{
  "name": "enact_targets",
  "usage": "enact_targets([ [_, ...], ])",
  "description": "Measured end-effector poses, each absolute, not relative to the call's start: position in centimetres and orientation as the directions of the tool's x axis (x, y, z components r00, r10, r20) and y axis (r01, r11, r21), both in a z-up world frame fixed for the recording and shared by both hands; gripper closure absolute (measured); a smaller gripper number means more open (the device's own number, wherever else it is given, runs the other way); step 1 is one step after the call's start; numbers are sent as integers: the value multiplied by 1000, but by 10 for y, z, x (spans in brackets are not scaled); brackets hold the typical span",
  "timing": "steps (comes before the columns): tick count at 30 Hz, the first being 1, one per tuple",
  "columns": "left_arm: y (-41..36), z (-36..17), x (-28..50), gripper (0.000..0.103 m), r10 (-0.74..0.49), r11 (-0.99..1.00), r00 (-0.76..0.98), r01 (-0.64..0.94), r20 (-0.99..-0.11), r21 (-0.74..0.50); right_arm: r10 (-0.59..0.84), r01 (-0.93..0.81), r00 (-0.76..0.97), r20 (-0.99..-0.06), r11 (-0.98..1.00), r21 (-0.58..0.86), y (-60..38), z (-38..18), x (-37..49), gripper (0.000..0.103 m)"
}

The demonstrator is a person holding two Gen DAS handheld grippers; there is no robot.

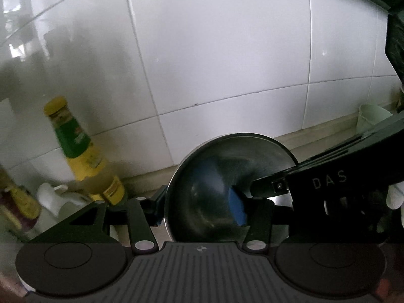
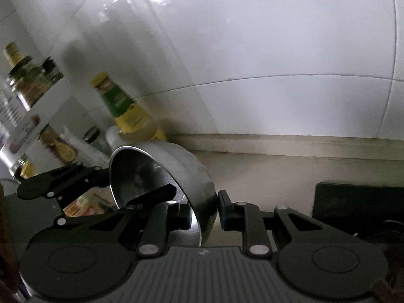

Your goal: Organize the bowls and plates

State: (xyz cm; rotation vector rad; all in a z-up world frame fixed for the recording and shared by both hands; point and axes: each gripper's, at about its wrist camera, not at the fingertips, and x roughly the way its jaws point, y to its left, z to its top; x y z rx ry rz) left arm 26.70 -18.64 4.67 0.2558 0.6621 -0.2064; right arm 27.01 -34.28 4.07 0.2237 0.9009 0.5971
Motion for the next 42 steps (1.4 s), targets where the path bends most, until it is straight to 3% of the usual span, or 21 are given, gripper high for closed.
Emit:
enact_targets([
  [18,-160,26,206,38,-90,963,749,233,-657,134,583,-466,373,-722,791,397,-294,29,224,83],
  [42,-153,-16,239,43,-58,974,684,198,-727,108,512,-458,321,-797,820,342,-272,-7,243,82],
])
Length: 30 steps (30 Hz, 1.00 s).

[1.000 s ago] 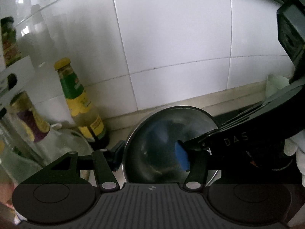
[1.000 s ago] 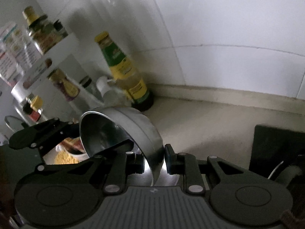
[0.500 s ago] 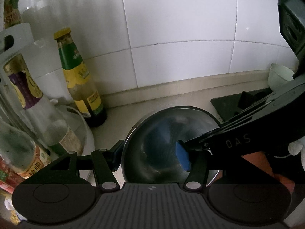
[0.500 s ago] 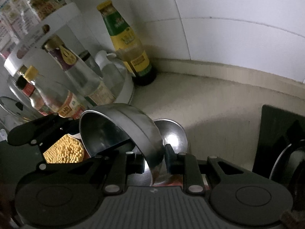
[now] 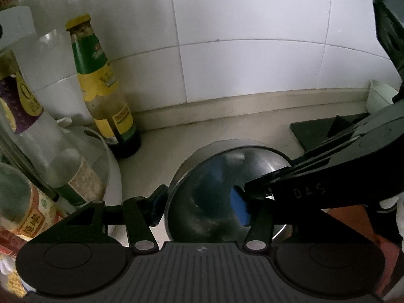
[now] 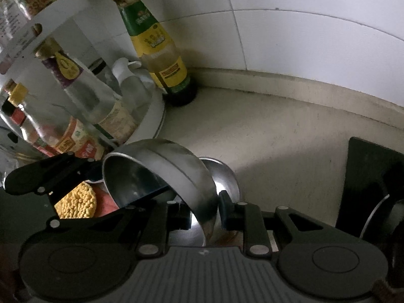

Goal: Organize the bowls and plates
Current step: 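Lower the held bowl onto the stacked bowls and open the right gripper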

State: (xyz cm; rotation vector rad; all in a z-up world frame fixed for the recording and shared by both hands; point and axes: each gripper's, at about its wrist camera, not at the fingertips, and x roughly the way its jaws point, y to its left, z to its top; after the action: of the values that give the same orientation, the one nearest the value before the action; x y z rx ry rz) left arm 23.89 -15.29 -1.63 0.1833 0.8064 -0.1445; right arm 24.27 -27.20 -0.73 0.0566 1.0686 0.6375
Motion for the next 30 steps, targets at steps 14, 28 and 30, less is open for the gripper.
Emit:
enact_targets([
  [14,-132,-18,254,33,-63,984,681,165,-730,70,476,-492,426,-770,835,244,-272,-5,255,69],
  [28,-121,-18,221,28,-128,983,691,184,-711,1,501,-448,375,-780,835,321,-288,-36,259,69],
  [30,-122,-17,215,28,-127,982,695,187,-707,8,513,-445,371,-774,830,337,-290,-33,257,69],
])
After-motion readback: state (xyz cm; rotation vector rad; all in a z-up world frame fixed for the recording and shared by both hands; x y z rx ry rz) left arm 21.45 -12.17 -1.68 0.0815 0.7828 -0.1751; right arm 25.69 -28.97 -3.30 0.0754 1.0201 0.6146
